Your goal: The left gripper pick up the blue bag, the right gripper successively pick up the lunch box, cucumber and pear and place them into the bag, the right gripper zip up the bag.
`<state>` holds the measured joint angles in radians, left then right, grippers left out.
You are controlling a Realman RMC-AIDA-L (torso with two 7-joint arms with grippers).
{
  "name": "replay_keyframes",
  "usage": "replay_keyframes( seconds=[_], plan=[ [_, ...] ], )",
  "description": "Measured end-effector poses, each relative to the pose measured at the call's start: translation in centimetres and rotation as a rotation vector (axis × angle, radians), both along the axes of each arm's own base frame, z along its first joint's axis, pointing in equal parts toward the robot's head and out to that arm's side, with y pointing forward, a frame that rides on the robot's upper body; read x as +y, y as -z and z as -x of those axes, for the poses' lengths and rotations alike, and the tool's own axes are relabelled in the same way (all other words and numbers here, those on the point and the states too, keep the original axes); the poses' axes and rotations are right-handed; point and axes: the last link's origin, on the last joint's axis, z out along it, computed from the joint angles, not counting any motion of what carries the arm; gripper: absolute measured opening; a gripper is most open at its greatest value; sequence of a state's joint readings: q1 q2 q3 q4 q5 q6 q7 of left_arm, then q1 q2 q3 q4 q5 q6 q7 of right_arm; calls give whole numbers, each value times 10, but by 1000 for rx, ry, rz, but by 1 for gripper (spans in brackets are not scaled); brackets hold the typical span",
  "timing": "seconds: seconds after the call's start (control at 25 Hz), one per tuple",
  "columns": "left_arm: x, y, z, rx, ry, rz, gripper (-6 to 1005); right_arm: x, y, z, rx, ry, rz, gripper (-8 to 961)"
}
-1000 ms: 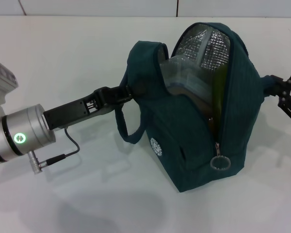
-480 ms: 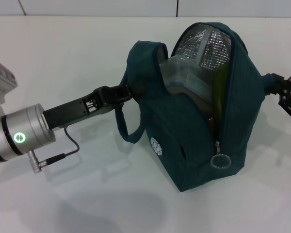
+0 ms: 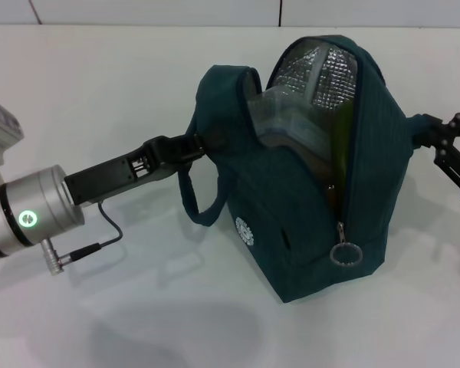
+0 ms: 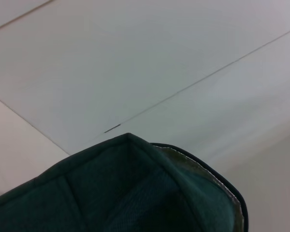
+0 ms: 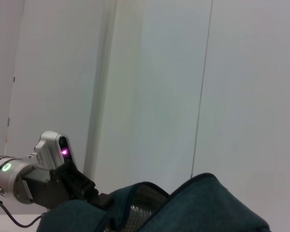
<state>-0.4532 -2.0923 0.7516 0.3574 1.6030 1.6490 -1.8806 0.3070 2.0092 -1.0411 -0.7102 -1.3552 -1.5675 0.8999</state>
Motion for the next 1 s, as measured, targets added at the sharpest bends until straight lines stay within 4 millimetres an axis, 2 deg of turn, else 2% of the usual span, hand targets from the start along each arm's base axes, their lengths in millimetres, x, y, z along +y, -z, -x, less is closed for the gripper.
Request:
replay_keyframes(
  seconds=[0.6,0.76,1.0],
  plan=[
    [-1,0,3,5,-13,-2,50,-13,0,-4,15,-29,11,107],
    [-1,0,3,6,-12,-3,50,-20,-6,-5,38,-62,-12,247],
    [0,-1,4,12,-12,-8,50,-37,-25,-3,150,-148,-50,488]
  ],
)
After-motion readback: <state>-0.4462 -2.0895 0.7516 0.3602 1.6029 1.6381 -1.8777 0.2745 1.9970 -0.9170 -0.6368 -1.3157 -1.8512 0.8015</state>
